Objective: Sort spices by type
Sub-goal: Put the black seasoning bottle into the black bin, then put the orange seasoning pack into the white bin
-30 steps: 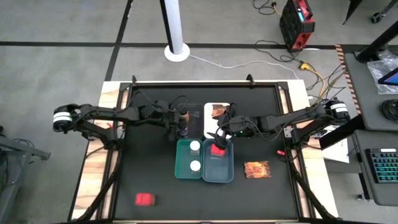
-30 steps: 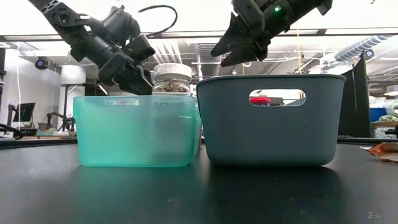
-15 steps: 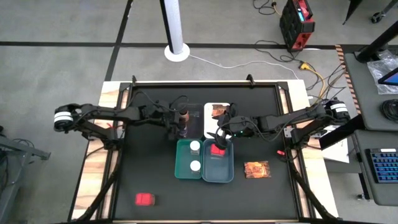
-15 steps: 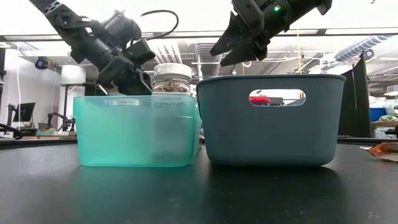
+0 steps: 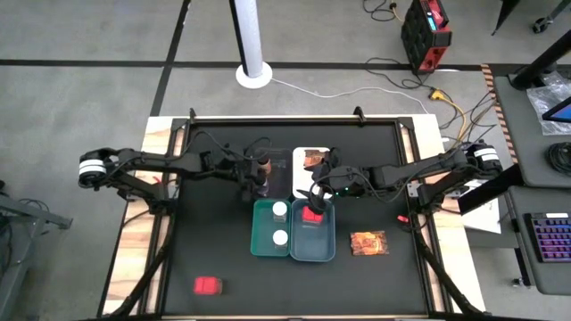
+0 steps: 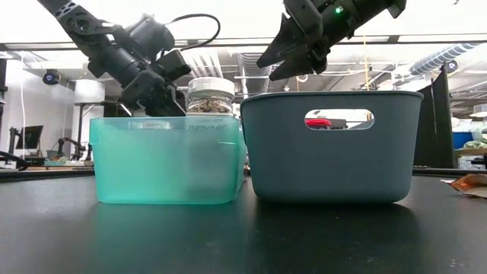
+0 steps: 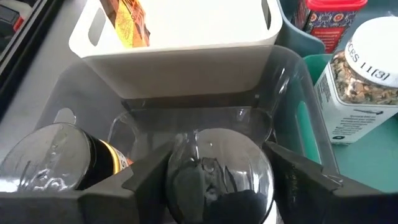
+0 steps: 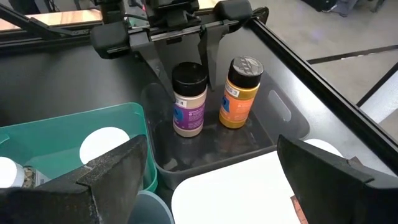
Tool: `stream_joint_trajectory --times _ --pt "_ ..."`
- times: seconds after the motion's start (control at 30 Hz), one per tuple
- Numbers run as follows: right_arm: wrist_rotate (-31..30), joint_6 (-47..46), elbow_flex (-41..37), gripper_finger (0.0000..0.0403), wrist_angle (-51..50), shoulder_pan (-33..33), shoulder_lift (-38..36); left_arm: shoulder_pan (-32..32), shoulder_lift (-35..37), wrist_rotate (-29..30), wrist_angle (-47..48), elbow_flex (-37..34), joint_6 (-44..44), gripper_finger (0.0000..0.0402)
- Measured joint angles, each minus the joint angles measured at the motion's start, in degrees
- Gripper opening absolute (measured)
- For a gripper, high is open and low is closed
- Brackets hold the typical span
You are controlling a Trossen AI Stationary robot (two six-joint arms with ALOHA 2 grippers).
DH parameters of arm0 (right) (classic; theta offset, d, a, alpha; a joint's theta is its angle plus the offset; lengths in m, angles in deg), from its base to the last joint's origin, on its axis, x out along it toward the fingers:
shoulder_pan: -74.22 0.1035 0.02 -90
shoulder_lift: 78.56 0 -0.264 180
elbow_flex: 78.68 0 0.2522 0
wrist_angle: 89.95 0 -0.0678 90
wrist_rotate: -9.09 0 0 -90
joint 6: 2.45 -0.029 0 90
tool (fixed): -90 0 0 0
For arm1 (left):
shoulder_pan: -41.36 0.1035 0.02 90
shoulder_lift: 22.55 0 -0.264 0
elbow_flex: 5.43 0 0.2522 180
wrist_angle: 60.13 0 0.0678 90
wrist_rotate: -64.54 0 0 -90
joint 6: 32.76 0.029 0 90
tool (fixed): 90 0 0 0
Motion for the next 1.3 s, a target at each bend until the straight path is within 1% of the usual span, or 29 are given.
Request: stream_joint_trajectory --times 0.17,0.77,1.23,1.3 --pt "0.00 -0.06 0.00 0.0350 0.02 0.00 0.00 0.00 0.02 -0.01 -0.04 0.34 -0.08 0.0230" --pt "0.00 -0.10 0.00 0.0350 0.00 0.00 0.00 0.00 0.56 -0.04 0.29 1.26 -0.81 0.0232" --pt "-0.07 0.04 0.00 0.0350 -0.07 -0.02 -0.06 0.00 5.01 -0.04 0.43 1.28 -0.82 0.0232" --pt "-0.13 0.16 0.61 0.0350 -2.15 -0.02 -0.30 -0.02 6.17 -0.09 0.54 1.28 -0.81 0.0232"
